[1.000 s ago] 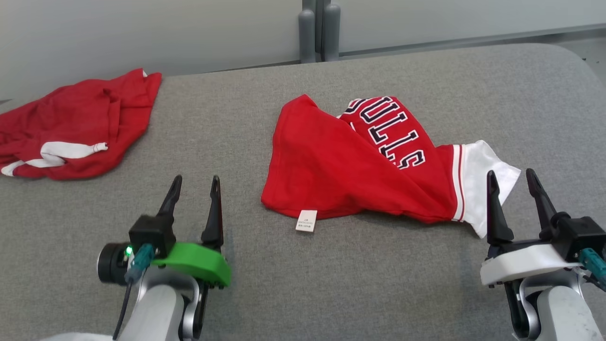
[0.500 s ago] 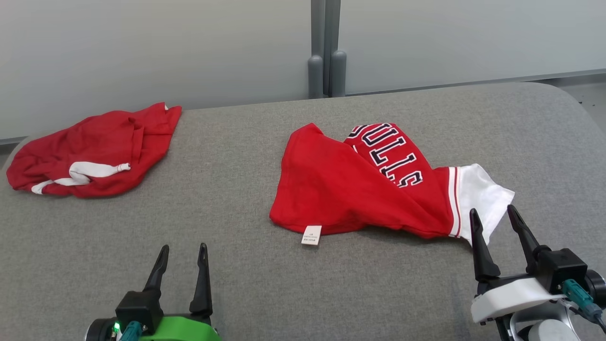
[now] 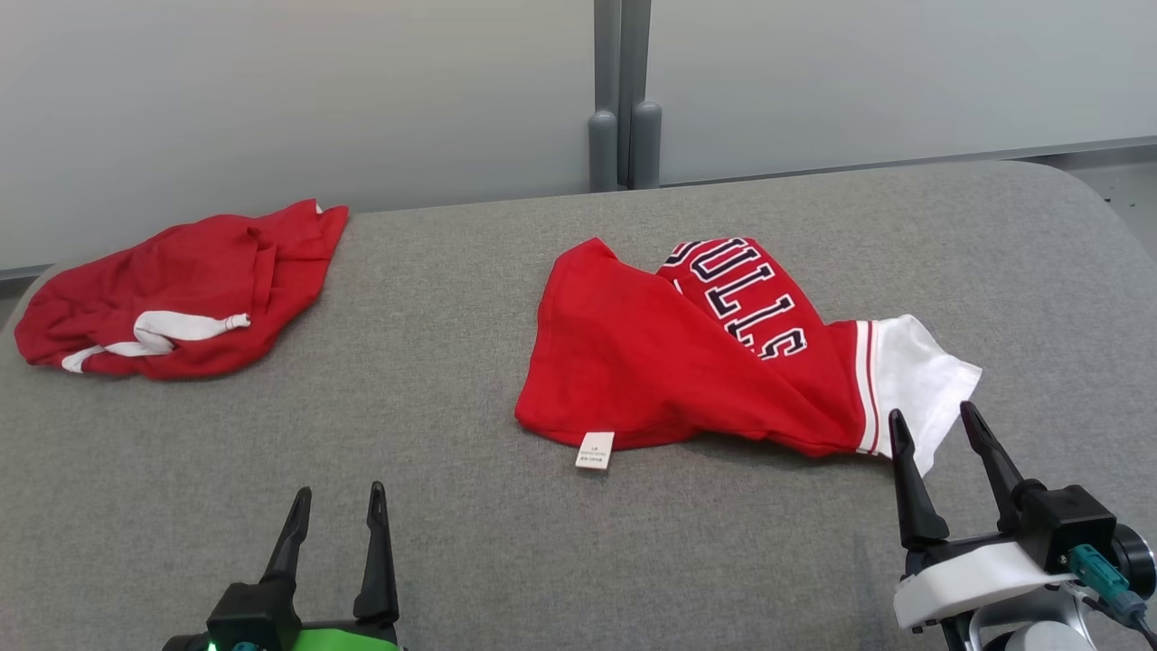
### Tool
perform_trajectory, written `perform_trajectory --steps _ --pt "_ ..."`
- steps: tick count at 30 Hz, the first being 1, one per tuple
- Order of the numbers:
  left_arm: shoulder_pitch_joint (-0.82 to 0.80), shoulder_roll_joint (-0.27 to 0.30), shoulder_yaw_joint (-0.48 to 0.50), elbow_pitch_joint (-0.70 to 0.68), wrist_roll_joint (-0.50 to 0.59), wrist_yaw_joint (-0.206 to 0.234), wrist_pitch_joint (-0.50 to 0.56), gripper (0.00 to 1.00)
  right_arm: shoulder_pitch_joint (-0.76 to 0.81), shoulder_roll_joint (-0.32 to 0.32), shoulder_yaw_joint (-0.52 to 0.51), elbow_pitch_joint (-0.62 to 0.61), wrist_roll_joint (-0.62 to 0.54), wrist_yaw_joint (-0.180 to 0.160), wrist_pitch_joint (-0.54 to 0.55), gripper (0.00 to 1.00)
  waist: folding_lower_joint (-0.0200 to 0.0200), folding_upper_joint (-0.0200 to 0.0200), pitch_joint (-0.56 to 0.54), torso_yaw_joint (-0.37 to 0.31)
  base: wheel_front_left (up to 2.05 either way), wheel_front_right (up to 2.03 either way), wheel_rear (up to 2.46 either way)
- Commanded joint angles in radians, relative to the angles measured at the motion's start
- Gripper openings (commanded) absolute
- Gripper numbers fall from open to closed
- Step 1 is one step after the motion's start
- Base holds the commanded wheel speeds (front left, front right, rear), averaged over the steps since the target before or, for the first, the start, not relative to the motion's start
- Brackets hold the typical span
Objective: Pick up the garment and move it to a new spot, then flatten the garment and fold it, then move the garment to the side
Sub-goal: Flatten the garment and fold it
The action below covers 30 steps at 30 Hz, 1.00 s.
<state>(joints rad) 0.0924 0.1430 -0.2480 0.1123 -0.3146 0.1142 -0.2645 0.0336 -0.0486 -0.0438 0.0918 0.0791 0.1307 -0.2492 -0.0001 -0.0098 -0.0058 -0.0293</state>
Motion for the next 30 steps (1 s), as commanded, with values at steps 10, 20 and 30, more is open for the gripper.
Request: perform_trajectory --steps 10,20,30 --pt "-0.004 -0.002 0.002 0.019 -0.015 0.002 0.008 1.0 -0.015 -0.003 0.015 0.005 -0.002 0.0 -0.002 1.0 0.0001 0.0098 0.012 -0.008 0.0 0.0 0.0" --pt "-0.093 -0.01 -0.052 0.082 -0.007 -0.019 0.094 1.0 -0.032 -0.003 0.008 0.001 -0.015 0.0 0.005 1.0 0.0001 0.0098 0.034 -0.03 0.0 0.0 0.0" --pt "-0.26 -0.056 -0.105 0.242 -0.04 -0.042 0.221 1.0 -0.059 -0.003 0.014 0.013 -0.011 0.0 0.0 1.0 0.0001 0.0098 0.065 -0.066 0.0 0.0 0.0"
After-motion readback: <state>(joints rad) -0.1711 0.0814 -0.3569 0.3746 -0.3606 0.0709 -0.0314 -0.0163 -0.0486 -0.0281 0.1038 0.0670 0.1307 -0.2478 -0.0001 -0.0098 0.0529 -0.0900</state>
